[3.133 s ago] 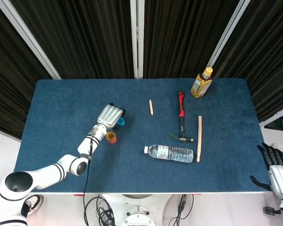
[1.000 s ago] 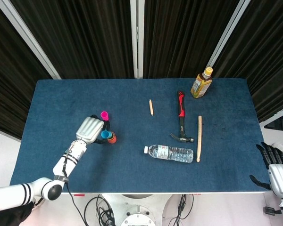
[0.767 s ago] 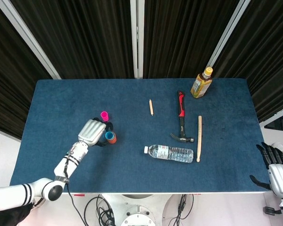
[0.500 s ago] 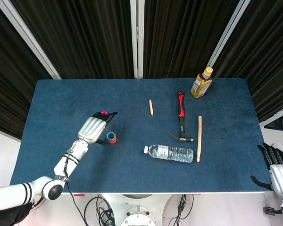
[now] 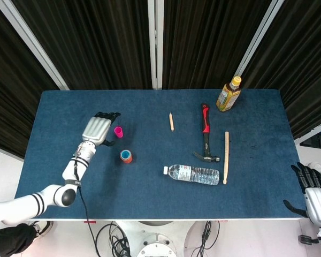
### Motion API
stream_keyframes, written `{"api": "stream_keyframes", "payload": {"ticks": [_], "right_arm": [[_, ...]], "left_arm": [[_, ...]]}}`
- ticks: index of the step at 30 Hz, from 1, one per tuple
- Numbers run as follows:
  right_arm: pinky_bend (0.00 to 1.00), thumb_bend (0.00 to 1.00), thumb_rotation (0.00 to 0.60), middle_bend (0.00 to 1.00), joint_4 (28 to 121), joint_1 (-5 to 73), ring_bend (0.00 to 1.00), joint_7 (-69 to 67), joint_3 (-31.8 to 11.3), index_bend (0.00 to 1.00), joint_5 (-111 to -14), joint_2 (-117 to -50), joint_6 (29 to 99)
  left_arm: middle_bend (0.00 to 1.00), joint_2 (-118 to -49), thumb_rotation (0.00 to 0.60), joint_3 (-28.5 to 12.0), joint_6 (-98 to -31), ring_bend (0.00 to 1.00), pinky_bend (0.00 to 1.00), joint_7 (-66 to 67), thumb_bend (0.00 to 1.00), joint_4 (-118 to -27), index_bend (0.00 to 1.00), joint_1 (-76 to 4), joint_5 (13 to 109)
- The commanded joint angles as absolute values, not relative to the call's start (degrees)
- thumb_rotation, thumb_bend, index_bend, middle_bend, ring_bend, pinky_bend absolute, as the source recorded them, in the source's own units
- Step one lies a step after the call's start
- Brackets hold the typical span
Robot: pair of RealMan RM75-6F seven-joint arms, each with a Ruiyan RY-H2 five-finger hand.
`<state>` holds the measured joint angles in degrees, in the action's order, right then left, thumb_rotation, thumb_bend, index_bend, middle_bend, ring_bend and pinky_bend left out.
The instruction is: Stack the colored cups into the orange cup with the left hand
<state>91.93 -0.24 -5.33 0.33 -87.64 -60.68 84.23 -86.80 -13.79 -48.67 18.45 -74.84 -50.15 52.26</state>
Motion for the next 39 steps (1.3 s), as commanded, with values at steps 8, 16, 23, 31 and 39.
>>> {"api": "stream_keyframes", "payload": {"ticks": [8,16,23,31,39], "right_arm": [[0.0,0.12,0.6,0.0,91.7,0.3,0.0,-5.1,0.3,0.0,-87.0,-60.9,83.0],[0.0,0.12,0.6,0.0,91.4,0.5,0.0,-5.0,0.0,0.0,-86.7,-61.2,82.8],[0.0,0.12,0.6,0.0,91.0,0.5,0.0,-5.3,0.0,0.0,-86.3,-61.4,82.4],[0.0,0.12,0.6,0.0,90.8,1.0,0.0,-5.5,-0.1,0.0,-85.7,-61.3,81.3],[0.0,0.12,0.6,0.0,90.5,1.2,0.0,-5.8,-0.1,0.0,-85.4,-61.5,80.8]], "left_arm": [[0.24,-90.7,0.6,-14.4,-43.1,0.21,0.2,17.0,0.15,-67.2,0.19,-53.1,48.6],[0.3,-95.1,0.6,-13.5,-41.9,0.27,0.28,15.9,0.16,-60.3,0.28,-54.5,51.3],[0.33,-97.9,0.6,-13.6,-40.3,0.29,0.3,14.0,0.19,-55.3,0.32,-55.5,53.0],[0.46,-99.6,0.6,-13.7,-40.1,0.41,0.41,11.9,0.23,-51.8,0.44,-55.8,55.2],[0.5,-101.1,0.6,-13.8,-40.6,0.48,0.46,9.0,0.26,-49.0,0.51,-55.8,58.5]]}}
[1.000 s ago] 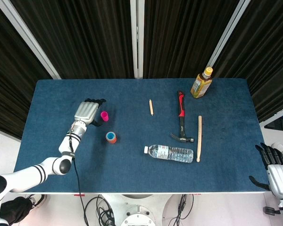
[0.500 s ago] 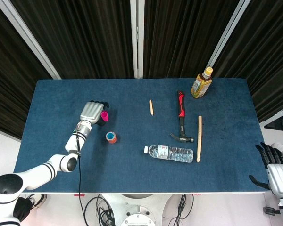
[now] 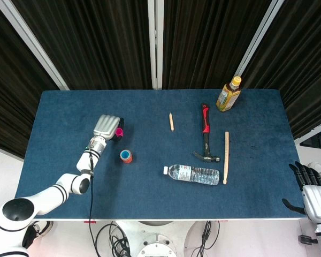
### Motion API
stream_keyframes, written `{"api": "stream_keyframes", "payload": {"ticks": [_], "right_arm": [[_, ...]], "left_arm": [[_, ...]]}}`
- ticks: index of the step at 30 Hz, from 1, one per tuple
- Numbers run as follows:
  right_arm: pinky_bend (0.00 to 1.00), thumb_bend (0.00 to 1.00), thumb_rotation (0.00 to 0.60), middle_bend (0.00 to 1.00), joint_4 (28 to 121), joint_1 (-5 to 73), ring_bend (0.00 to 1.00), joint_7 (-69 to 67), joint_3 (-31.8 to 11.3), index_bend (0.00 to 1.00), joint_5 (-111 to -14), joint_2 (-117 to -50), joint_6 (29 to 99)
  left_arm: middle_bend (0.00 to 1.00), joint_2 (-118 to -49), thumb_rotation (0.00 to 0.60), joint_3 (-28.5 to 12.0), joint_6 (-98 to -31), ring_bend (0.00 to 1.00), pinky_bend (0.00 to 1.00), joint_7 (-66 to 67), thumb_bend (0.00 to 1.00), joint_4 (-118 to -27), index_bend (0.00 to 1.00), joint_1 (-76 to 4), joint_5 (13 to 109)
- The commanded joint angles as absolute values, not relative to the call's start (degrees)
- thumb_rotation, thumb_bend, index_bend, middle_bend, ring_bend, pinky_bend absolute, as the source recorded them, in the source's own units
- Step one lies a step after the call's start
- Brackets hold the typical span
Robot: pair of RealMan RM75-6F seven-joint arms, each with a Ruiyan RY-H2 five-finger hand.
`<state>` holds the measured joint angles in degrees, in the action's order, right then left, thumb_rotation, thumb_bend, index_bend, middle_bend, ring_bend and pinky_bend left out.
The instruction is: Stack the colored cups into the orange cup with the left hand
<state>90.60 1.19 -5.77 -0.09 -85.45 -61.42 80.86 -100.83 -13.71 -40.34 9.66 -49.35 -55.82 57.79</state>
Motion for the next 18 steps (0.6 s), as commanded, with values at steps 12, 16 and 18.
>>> {"api": "stream_keyframes", "payload": {"ticks": [12,16,18], "right_arm": [[0.0,0.12,0.6,0.0,90.4,1.3,0.0,-5.3,-0.3,0.0,-85.8,-61.4,81.5],[0.0,0.12,0.6,0.0,91.3,1.2,0.0,-4.9,-0.6,0.0,-86.5,-61.0,82.7],[0.0,0.12,0.6,0.0,91.6,1.1,0.0,-4.7,-0.5,0.0,-86.9,-61.0,83.1]], "left_arm": [[0.52,-87.8,0.6,-15.5,-47.0,0.52,0.46,11.7,0.26,-72.4,0.54,-51.7,58.8],[0.53,-82.0,0.6,-13.3,-49.1,0.52,0.46,18.5,0.26,-84.1,0.55,-50.3,57.6],[0.53,-80.6,0.6,-12.6,-49.8,0.52,0.46,20.2,0.26,-87.8,0.55,-49.8,56.6]]}}
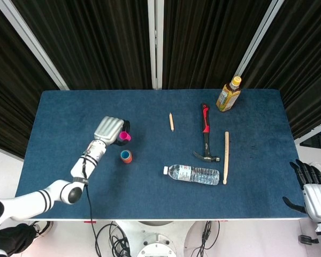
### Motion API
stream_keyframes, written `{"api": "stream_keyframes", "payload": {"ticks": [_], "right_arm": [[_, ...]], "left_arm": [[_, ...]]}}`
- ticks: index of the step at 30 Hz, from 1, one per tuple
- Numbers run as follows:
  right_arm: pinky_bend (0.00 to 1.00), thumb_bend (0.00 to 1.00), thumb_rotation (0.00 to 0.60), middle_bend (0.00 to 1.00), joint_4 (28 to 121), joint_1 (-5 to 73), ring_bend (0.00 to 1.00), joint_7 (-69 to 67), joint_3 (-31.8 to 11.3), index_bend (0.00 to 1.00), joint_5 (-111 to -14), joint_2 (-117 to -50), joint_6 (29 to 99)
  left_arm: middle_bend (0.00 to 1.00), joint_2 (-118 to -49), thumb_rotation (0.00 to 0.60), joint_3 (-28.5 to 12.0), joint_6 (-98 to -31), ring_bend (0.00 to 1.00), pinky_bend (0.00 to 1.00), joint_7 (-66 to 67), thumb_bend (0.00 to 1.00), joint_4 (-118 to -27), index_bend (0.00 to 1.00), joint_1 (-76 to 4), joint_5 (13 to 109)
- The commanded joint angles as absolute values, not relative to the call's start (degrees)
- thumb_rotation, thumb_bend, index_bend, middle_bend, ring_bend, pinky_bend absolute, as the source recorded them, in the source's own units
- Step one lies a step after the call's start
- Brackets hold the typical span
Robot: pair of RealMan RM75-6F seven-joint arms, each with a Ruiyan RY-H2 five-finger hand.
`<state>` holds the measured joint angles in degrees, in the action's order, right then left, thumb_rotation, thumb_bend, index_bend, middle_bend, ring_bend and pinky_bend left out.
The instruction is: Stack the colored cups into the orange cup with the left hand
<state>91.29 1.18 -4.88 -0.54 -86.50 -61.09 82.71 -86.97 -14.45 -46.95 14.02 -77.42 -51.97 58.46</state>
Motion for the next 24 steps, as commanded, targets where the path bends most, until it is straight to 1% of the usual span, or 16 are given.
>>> {"api": "stream_keyframes", "payload": {"ticks": [1,6,9,13,19,24], "right_arm": [[0.0,0.12,0.6,0.0,91.7,1.1,0.0,-4.5,-0.4,0.0,-87.0,-61.0,83.1],[0.0,0.12,0.6,0.0,91.5,1.0,0.0,-4.6,-0.3,0.0,-87.0,-61.5,83.0],[0.0,0.12,0.6,0.0,91.0,1.0,0.0,-4.9,-0.1,0.0,-87.0,-61.7,82.9],[0.0,0.12,0.6,0.0,90.4,0.8,0.0,-5.6,-0.1,0.0,-86.9,-61.7,83.1],[0.0,0.12,0.6,0.0,90.0,0.9,0.0,-6.2,-0.1,0.0,-86.9,-61.8,82.9],[0.0,0.12,0.6,0.0,90.0,1.0,0.0,-6.4,-0.2,0.0,-86.9,-61.8,82.9]], "left_arm": [[0.53,-80.2,0.6,-12.3,-50.2,0.52,0.46,20.7,0.26,-89.3,0.55,-49.6,56.2],[0.53,-79.3,0.6,-10.6,-52.4,0.52,0.46,23.0,0.26,-94.4,0.55,-48.7,55.6],[0.53,-79.0,0.6,-10.3,-53.6,0.52,0.46,24.2,0.26,-95.3,0.55,-48.5,55.3],[0.53,-78.6,0.6,-10.0,-53.3,0.52,0.46,24.7,0.26,-96.5,0.55,-48.7,53.7],[0.53,-80.6,0.6,-9.3,-52.7,0.52,0.46,24.3,0.26,-94.7,0.55,-48.9,52.5],[0.53,-82.2,0.6,-9.1,-52.8,0.52,0.46,23.2,0.26,-93.0,0.55,-48.9,53.4]]}}
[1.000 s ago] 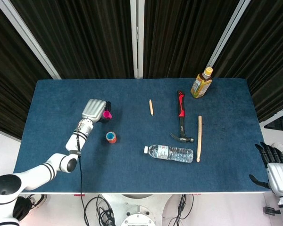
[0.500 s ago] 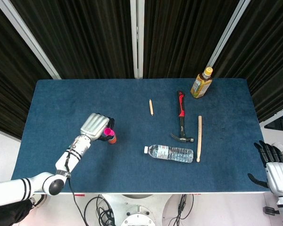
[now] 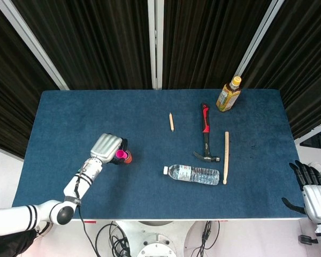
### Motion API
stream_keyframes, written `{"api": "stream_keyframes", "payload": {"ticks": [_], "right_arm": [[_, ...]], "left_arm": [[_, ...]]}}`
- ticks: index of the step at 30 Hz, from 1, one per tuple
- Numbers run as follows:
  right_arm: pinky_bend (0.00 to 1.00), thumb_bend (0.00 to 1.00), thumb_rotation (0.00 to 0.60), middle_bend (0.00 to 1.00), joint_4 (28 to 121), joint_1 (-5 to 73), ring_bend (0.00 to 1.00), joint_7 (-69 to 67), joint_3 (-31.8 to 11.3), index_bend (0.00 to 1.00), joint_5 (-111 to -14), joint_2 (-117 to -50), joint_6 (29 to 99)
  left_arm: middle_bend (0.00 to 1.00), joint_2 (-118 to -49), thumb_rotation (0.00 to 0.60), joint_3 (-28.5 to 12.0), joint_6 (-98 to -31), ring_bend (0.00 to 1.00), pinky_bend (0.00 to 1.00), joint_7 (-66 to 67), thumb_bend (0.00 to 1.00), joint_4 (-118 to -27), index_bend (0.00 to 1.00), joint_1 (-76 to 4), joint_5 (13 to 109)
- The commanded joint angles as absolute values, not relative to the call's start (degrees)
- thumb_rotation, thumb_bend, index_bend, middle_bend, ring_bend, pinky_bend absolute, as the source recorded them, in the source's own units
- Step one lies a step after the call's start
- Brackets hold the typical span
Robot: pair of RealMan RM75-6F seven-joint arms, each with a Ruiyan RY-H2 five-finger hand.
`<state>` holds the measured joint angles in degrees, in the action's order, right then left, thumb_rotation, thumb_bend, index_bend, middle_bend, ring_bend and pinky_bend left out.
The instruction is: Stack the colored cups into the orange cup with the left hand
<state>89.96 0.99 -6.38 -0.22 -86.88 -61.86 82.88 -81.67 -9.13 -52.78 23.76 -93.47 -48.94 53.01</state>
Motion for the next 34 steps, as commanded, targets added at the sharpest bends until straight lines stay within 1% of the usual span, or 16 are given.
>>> {"api": "stream_keyframes", "payload": {"ticks": [1,4,6,8,9,11,14,15,16,19,21,22,25,27,31,34], "right_arm": [[0.0,0.12,0.6,0.0,90.0,1.0,0.0,-6.4,-0.3,0.0,-86.9,-61.8,82.8],[0.0,0.12,0.6,0.0,90.1,1.1,0.0,-6.3,-0.2,0.0,-86.9,-61.8,82.7],[0.0,0.12,0.6,0.0,90.1,1.1,0.0,-6.3,-0.2,0.0,-86.8,-61.8,82.7],[0.0,0.12,0.6,0.0,90.1,1.1,0.0,-6.3,-0.3,0.0,-86.8,-61.8,82.7],[0.0,0.12,0.6,0.0,90.1,1.1,0.0,-6.3,-0.3,0.0,-86.8,-61.8,82.7],[0.0,0.12,0.6,0.0,90.1,1.1,0.0,-6.3,-0.2,0.0,-86.8,-61.7,82.7],[0.0,0.12,0.6,0.0,90.2,1.1,0.0,-6.2,-0.2,0.0,-86.8,-61.7,82.8],[0.0,0.12,0.6,0.0,90.2,1.1,0.0,-6.2,-0.2,0.0,-86.8,-61.7,82.8],[0.0,0.12,0.6,0.0,90.2,1.1,0.0,-6.1,-0.2,0.0,-86.9,-61.6,82.8],[0.0,0.12,0.6,0.0,90.4,1.1,0.0,-5.7,-0.1,0.0,-87.3,-61.7,83.1],[0.0,0.12,0.6,0.0,90.3,1.1,0.0,-5.1,0.0,0.0,-87.9,-61.9,83.5],[0.0,0.12,0.6,0.0,90.2,1.1,0.0,-4.7,0.0,0.0,-88.2,-62.2,83.7],[0.0,0.12,0.6,0.0,89.7,1.3,0.0,-4.0,-0.3,0.0,-88.5,-62.9,84.2],[0.0,0.12,0.6,0.0,89.9,1.4,0.0,-4.1,-0.7,0.0,-88.2,-63.2,84.3],[0.0,0.12,0.6,0.0,90.2,1.7,0.0,-3.7,-1.1,0.0,-87.5,-63.5,83.8],[0.0,0.12,0.6,0.0,90.7,2.0,0.0,-2.8,-1.4,0.0,-87.3,-63.6,83.6]], "left_arm": [[0.53,-82.4,0.6,-9.1,-52.8,0.52,0.46,22.9,0.26,-92.6,0.54,-49.0,53.7],[0.52,-82.7,0.6,-9.0,-52.4,0.51,0.46,22.4,0.26,-92.1,0.53,-49.1,54.0],[0.47,-82.5,0.6,-8.7,-52.0,0.47,0.44,22.6,0.26,-92.1,0.46,-49.2,54.2],[0.39,-82.5,0.6,-8.4,-52.2,0.39,0.39,22.5,0.24,-92.0,0.36,-49.1,55.1],[0.34,-82.5,0.6,-8.3,-52.3,0.33,0.34,22.2,0.22,-92.0,0.29,-48.9,55.5],[0.24,-82.2,0.6,-8.3,-52.4,0.21,0.25,21.2,0.19,-92.1,0.2,-48.6,56.2],[0.16,-80.9,0.6,-8.6,-53.6,0.11,0.18,20.1,0.17,-93.3,0.14,-47.8,57.3],[0.15,-80.2,0.6,-8.8,-54.6,0.1,0.16,19.9,0.17,-94.1,0.14,-47.3,57.7],[0.15,-79.5,0.6,-8.8,-56.0,0.09,0.15,19.9,0.16,-95.0,0.14,-46.7,58.1],[0.15,-75.8,0.6,-8.0,-63.2,0.09,0.14,20.1,0.15,-99.8,0.14,-42.5,60.4],[0.15,-73.4,0.6,-5.8,-70.6,0.09,0.14,20.7,0.15,-102.7,0.14,-37.8,63.9],[0.15,-72.4,0.6,-4.0,-75.1,0.08,0.13,20.7,0.15,-103.6,0.14,-34.5,66.0],[0.14,-70.9,0.6,0.1,-84.8,0.07,0.12,18.7,0.15,-104.7,0.14,-26.3,69.5],[0.14,-70.5,0.6,2.1,-90.1,0.06,0.11,16.4,0.15,-104.3,0.14,-21.5,71.5],[0.14,-70.6,0.6,5.4,-96.1,0.05,0.09,15.0,0.15,-101.2,0.14,-15.2,75.5],[0.14,-71.0,0.6,6.5,-97.7,0.05,0.08,13.5,0.15,-100.0,0.14,-12.3,77.1]]}}
